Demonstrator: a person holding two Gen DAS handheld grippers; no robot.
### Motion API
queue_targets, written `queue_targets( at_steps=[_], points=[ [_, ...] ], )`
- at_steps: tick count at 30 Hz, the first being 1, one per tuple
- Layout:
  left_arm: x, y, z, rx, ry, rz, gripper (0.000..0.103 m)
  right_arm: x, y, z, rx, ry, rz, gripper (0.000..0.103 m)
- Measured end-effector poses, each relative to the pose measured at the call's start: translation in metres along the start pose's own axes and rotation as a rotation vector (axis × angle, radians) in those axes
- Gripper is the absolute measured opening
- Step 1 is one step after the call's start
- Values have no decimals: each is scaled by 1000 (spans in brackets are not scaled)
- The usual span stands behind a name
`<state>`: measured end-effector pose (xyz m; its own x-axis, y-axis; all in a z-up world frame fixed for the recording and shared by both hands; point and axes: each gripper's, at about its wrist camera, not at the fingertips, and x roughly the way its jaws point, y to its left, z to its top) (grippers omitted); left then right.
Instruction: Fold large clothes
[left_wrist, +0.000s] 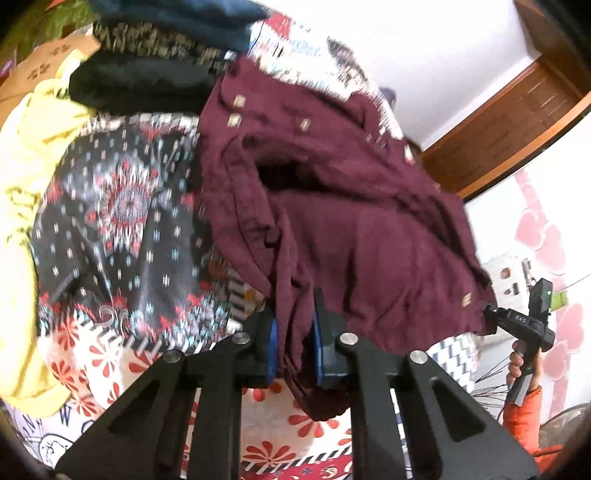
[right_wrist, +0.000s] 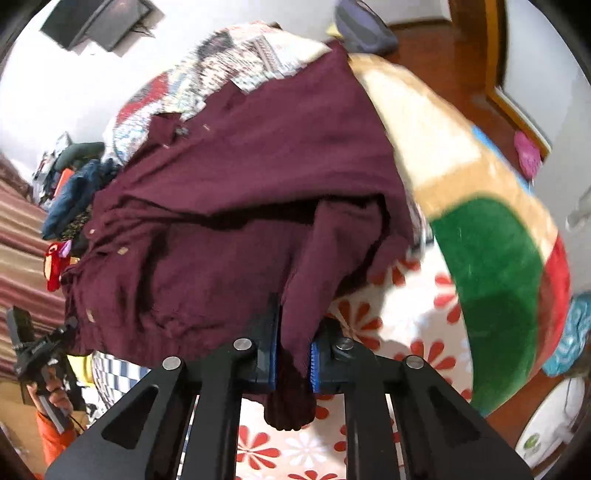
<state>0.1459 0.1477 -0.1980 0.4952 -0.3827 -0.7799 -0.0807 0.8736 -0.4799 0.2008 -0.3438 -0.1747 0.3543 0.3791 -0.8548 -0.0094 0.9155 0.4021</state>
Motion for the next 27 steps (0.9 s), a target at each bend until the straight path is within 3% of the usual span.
queue_targets(
  at_steps=[3,6,11,16,19,27],
  points=[
    [-20,-8,17,-1,-56,-56,13,-15,19,15,-69,-65,-16,10],
    [-37,-20,41,7,-113,-105,12,-30,35,38,-104,-124,21,10],
    [-46,-25,96,-22,-199,-138,11,-47,45,87,-109,-238,54,10],
    [-35,-22,148,-61,-255,-85,10,-38,44,139,-65,-283,84,10],
    [-14,-28,180,-46,-268,-7,9,-22,52,168,-55,-284,79,10],
    [53,-24,234,9,-255,161,9,45,38,227,15,-216,38,10]
  ],
)
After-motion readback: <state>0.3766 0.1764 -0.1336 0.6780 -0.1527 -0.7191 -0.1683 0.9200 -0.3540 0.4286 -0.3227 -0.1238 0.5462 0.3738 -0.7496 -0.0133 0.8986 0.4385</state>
